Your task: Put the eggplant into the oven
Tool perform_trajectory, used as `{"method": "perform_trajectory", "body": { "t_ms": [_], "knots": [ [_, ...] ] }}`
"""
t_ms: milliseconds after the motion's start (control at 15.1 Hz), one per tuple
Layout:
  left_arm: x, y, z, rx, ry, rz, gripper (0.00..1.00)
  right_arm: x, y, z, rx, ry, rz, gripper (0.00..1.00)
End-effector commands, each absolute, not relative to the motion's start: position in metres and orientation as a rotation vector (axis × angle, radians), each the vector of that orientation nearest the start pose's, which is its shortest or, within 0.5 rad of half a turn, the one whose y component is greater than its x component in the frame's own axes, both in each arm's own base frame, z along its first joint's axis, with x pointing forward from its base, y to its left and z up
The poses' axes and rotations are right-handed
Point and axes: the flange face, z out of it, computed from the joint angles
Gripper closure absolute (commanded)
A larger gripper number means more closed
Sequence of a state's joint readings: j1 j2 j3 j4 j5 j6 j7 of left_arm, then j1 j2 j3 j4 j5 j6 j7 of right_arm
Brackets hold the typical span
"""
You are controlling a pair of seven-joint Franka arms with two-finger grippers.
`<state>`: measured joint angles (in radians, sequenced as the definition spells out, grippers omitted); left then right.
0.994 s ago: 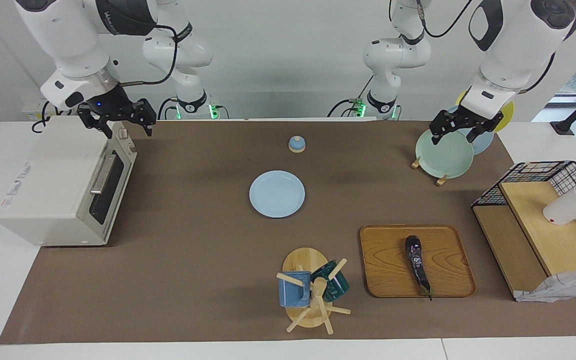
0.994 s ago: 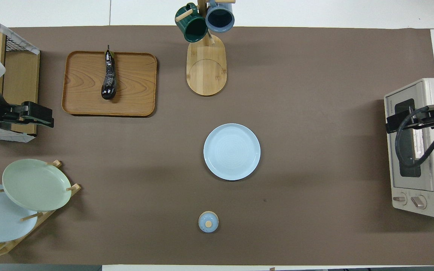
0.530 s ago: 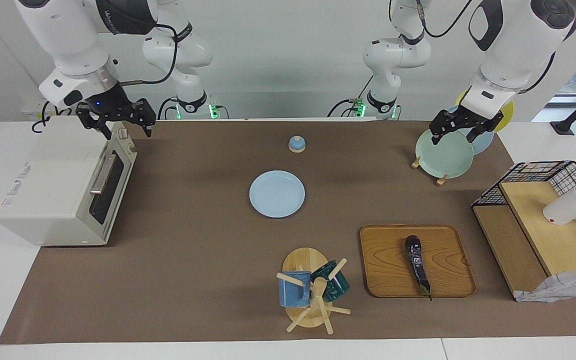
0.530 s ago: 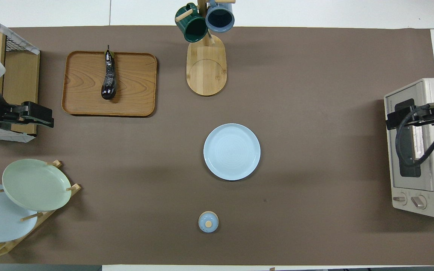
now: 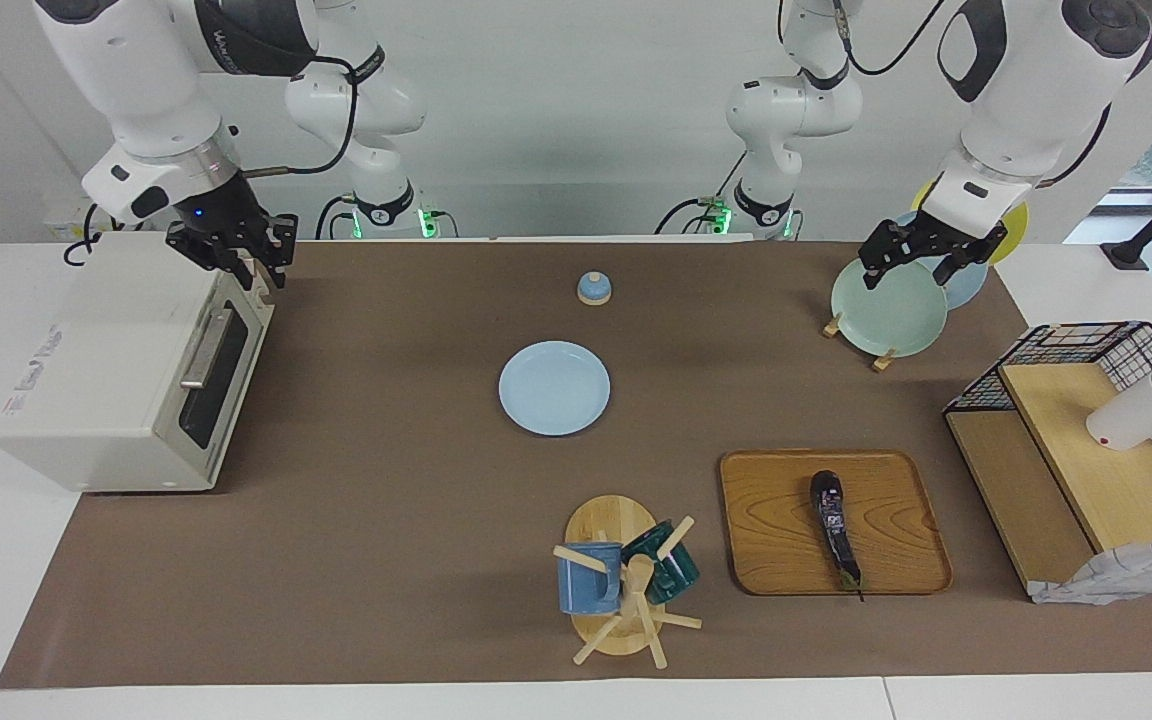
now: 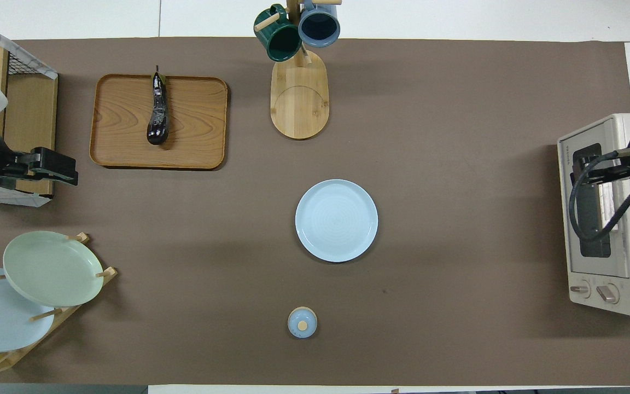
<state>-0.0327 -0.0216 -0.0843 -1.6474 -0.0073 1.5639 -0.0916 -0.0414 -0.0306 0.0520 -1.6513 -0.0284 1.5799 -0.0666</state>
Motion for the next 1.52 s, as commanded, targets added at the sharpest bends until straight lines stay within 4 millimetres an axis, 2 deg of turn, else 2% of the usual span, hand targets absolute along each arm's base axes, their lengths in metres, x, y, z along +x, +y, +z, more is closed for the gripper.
{"method": "perform_trajectory", "body": {
  "t_ms": [0, 66, 133, 398, 596, 861, 994, 1193, 1458],
  "knots": [
    [0.537, -0.063, 0.602, -3.151, 0.021, 0.094, 0.00, 0.539, -0.009, 0.588, -3.216, -0.036, 0.036, 1.00],
    [0.537, -0.063, 0.603, -3.151, 0.021, 0.092, 0.00, 0.538, -0.007, 0.581, -3.227, -0.009, 0.042, 1.00],
    [0.537, -0.063, 0.602, -3.151, 0.021, 0.094, 0.00, 0.537, -0.009, 0.566, -3.264, -0.012, 0.081, 1.00],
    [0.537, -0.063, 0.602, -3.151, 0.021, 0.092, 0.00, 0.534, -0.031, 0.529, -3.330, 0.006, 0.107, 1.00],
    [0.537, -0.062, 0.602, -3.151, 0.018, 0.094, 0.00, 0.535, -0.036, 0.524, -3.369, -0.010, 0.112, 1.00],
    [0.537, -0.063, 0.602, -3.151, 0.021, 0.094, 0.00, 0.530, -0.057, 0.507, -3.378, 0.028, 0.144, 1.00],
    [0.537, -0.063, 0.602, -3.151, 0.021, 0.094, 0.00, 0.530, -0.059, 0.496, -3.376, 0.028, 0.129, 1.00],
    [0.537, -0.062, 0.602, -3.151, 0.018, 0.092, 0.00, 0.529, -0.082, 0.486, -3.371, 0.003, 0.135, 1.00],
    [0.538, -0.063, 0.602, -3.151, 0.009, 0.087, 0.00, 0.528, -0.084, 0.484, -3.368, -0.014, 0.144, 1.00]
  ]
}}
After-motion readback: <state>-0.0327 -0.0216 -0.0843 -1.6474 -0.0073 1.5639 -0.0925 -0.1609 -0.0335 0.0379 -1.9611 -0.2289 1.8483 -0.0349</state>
